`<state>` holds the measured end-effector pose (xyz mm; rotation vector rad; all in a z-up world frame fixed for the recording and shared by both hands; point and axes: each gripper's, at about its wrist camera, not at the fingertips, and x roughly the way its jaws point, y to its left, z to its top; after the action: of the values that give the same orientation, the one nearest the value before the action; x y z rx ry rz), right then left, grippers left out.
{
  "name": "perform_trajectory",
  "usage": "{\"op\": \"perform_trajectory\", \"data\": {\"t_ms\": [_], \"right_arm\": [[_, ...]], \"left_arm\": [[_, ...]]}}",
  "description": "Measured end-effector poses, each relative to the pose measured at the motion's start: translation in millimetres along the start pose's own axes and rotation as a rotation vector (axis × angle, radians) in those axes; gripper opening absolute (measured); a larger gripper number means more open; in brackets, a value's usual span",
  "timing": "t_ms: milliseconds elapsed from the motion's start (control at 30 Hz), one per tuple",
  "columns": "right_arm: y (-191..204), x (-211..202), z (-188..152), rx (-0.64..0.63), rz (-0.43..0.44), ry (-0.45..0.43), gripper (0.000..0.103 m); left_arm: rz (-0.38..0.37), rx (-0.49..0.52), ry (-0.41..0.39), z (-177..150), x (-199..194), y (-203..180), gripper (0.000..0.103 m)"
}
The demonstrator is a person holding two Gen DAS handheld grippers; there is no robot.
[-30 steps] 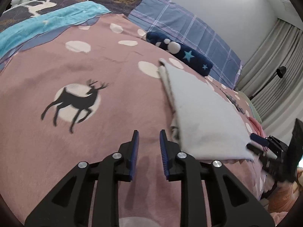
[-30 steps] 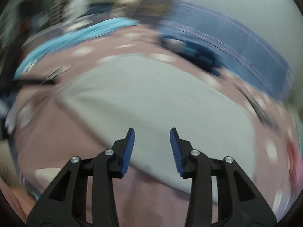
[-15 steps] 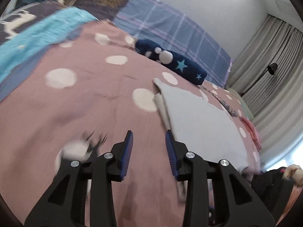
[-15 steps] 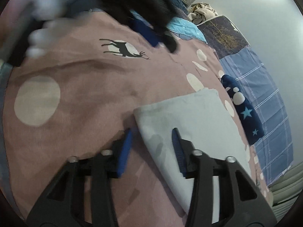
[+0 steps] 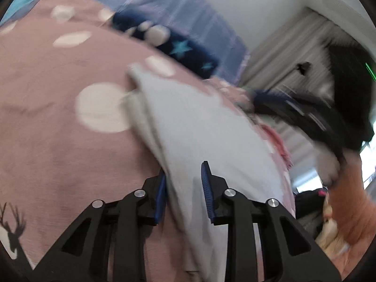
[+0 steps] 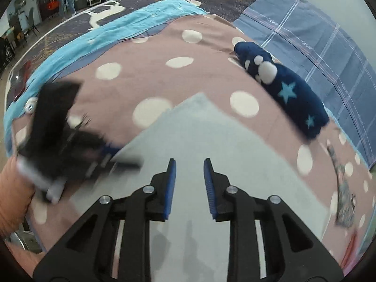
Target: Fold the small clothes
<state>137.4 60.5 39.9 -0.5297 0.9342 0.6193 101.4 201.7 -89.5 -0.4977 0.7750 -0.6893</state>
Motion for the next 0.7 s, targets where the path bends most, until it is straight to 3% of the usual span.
{"op": "perform_trajectory", "data": {"t_ms": [100,267,333,433,467,500,533,600,700], "right_arm": [[9.9,26.7,32.6,-0.057,0.040,0.051,0.026],[34.3,69.6,61.3,-0.118,0.106,0.141,0.028],[48.3,82.0,69.9,-0.170,0.102,0.163,0.041],[70.8,107.7,73.1,-0.272,0.056,0.239,0.046],[74.7,113.9,72.3,-0.296,0.035,0.258,0.045],[78.3,121.1,70.7,-0.322,0.004,0.279,0.029],[79.3,125.2,69.4,-0.336,-0.025,0.288,0.003],[71.2,118.6,73.2,-0.287,-0.034,0.251,0.002],[38.6,87.7,79.2,-0.116,0.071,0.131,0.002]], "left_arm": [[-0.021,0.036,-0.042,-4.2,-5.8,-7.6,0.028],[-0.083,-0.033,-0.086,-6.7,-13.7,6.1,0.028],[-0.097,-0.032,-0.088,-6.7,-14.5,5.9,0.028],[-0.132,-0.001,-0.103,-6.6,-19.5,0.8,0.033],[-0.147,0.011,-0.112,-7.6,-23.0,-0.5,0.034],[-0.159,0.017,-0.118,-7.0,-24.5,-0.7,0.035],[-0.167,0.018,-0.126,-6.8,-25.5,-0.8,0.035],[-0.183,0.001,-0.141,-7.2,-29.0,3.3,0.036],[-0.199,-0.047,-0.153,-8.5,-33.5,13.7,0.040]]}}
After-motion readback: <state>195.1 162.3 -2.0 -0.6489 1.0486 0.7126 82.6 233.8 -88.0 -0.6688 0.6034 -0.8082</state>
